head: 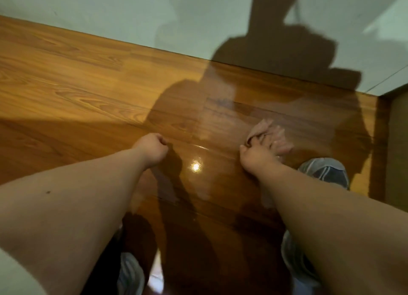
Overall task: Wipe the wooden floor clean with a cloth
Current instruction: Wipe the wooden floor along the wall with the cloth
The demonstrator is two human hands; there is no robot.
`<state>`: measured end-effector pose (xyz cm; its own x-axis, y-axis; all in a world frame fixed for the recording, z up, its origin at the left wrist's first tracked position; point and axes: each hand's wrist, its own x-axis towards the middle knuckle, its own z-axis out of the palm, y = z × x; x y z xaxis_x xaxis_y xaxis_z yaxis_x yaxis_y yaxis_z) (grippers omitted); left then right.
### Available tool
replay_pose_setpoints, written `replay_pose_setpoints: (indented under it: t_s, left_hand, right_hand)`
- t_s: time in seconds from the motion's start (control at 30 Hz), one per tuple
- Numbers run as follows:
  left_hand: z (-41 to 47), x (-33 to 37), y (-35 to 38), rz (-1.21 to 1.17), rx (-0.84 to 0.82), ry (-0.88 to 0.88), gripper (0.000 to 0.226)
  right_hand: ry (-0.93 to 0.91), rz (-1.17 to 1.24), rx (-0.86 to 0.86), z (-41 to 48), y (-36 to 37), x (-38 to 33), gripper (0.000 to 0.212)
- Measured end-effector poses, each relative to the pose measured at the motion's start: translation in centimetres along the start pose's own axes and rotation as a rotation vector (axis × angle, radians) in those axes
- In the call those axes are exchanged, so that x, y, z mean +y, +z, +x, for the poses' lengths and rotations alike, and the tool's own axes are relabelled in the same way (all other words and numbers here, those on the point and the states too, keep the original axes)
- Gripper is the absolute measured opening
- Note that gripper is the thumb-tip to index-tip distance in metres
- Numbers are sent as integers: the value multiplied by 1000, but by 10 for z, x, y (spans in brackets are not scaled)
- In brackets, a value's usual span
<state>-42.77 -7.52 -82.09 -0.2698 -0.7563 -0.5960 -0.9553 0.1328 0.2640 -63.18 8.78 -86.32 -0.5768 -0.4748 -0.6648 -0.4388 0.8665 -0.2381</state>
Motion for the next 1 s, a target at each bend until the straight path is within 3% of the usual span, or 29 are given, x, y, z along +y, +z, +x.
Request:
replay_pose_setpoints:
  t_s: [0.1, 0.17, 0.23, 0.3, 0.4, 0.5, 0.57, 0.6, 0.67, 0.77, 0.83, 0.9, 1.0]
  left_hand:
    - [17, -20, -1, 174, -64, -36, 43]
    - [25, -31, -1, 243, -107, -51, 57]
    - [38, -33, -4, 296, -146, -67, 67]
    - [54, -25, -11, 276, -136, -96, 76]
    - [80, -4, -14, 243, -18, -36, 88]
    - [103, 12, -15, 197, 46, 22, 95]
    - [115, 14, -16, 200, 15, 62, 94]
    - [120, 12, -18, 210, 12, 79, 92]
    - [123, 1, -21, 188, 39, 96, 87]
    - [126, -20, -28, 209, 138, 78, 89]
    - [129, -31, -33, 249, 139, 19, 97]
    - [133, -42, -40, 238, 7, -10, 109]
    - [135, -51, -47, 299, -158, -1, 125]
  right_hand:
    - [-353, -161, -57, -19, 35, -21, 45]
    - [-686, -405, -284, -24, 47, -32, 42]
    - [-846, -615, -404, -6, 33, -36, 49]
    - [-753, -590, -285, 31, 2, -35, 54]
    - [-367, -402, 12, 79, -59, -22, 55]
    - [-17, -247, 74, 100, -93, -43, 55]
    - [101, -104, 84, 102, -85, -77, 53]
    - [65, -54, 95, 101, -74, -94, 53]
    - [-223, -122, 61, 88, -42, -120, 49]
    - [-800, -466, -237, 74, -14, -134, 43]
    - [-1045, -605, -359, 84, -19, -128, 38]
    - [-1000, -538, -275, 105, -35, -116, 37]
    - [-555, -317, 75, 143, -76, -91, 44]
